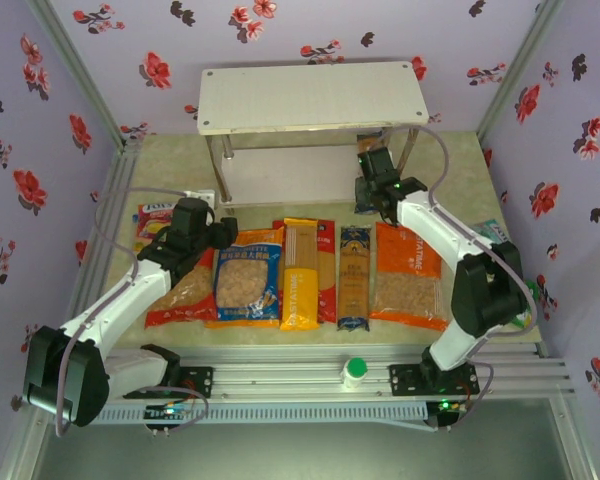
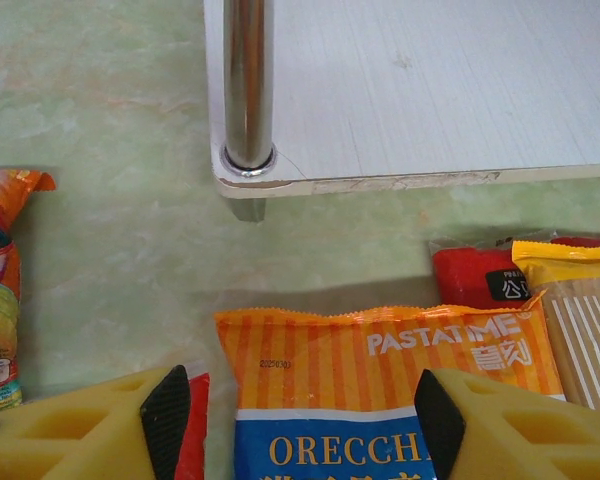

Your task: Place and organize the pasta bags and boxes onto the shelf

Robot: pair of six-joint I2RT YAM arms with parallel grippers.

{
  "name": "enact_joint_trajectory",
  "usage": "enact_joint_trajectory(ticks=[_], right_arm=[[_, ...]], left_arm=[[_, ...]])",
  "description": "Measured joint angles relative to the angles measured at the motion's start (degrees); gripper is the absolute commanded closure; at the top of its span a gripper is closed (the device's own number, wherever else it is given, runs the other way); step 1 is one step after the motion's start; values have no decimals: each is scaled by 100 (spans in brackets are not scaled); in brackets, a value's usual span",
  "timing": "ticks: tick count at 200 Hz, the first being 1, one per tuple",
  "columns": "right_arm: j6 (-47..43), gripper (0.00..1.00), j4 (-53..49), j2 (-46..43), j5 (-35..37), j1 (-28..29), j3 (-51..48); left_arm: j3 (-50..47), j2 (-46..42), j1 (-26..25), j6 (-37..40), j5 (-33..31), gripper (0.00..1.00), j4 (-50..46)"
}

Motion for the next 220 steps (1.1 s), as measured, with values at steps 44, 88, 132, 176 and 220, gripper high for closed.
enact_joint_trajectory(ticks=[44,88,132,176,220], right_arm=[[501,51,-382,-197,-385,210,-455],[920,45,-772,-402,-605,929,-1010],[1467,35,-1117,-1178,-603,1585,-1735],[2111,31,-1384,-1947,-581,2055,-2413],[2651,26,-1403,-2144,-409,2138,-2734]], left_arm=[[0,-2,-2,44,44,34,-17],[0,-66,-72,111,85,32,-149],[0,-70,-431,149,107,33,-227],[28,-68,-817,166,291,33,-396],[555,267,-1541,164,654,39,-640]])
